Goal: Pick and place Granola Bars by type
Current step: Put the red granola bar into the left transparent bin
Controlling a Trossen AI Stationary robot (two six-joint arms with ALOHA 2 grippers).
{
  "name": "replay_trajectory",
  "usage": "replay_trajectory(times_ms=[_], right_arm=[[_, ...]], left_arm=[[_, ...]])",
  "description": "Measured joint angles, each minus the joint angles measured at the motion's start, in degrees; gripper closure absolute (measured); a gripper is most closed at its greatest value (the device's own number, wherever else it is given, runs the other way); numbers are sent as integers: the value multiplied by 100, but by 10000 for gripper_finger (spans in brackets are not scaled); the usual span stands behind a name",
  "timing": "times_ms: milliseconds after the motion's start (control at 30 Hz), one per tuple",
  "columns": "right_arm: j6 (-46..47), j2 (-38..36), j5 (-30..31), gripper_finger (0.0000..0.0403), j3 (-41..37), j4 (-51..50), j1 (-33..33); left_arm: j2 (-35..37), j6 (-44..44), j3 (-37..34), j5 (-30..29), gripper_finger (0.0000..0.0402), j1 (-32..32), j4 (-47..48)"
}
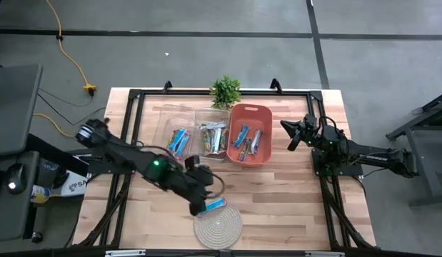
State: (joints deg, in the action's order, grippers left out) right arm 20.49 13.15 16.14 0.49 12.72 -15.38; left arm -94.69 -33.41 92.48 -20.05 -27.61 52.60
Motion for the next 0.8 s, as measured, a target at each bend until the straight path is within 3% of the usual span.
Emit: replay_trajectory(times_ms=[200, 500, 800], right_arm=[[0, 2, -2, 402, 0, -2, -1], [0, 1, -2, 402, 0, 2, 0], [0, 0, -2, 402, 0, -1, 0]], left_arm=[[-1101, -1002, 786, 475, 195, 35, 726], [-2075, -1904, 814, 1058, 195, 32, 745], [-2522, -1875, 809, 1489, 195, 24, 703]])
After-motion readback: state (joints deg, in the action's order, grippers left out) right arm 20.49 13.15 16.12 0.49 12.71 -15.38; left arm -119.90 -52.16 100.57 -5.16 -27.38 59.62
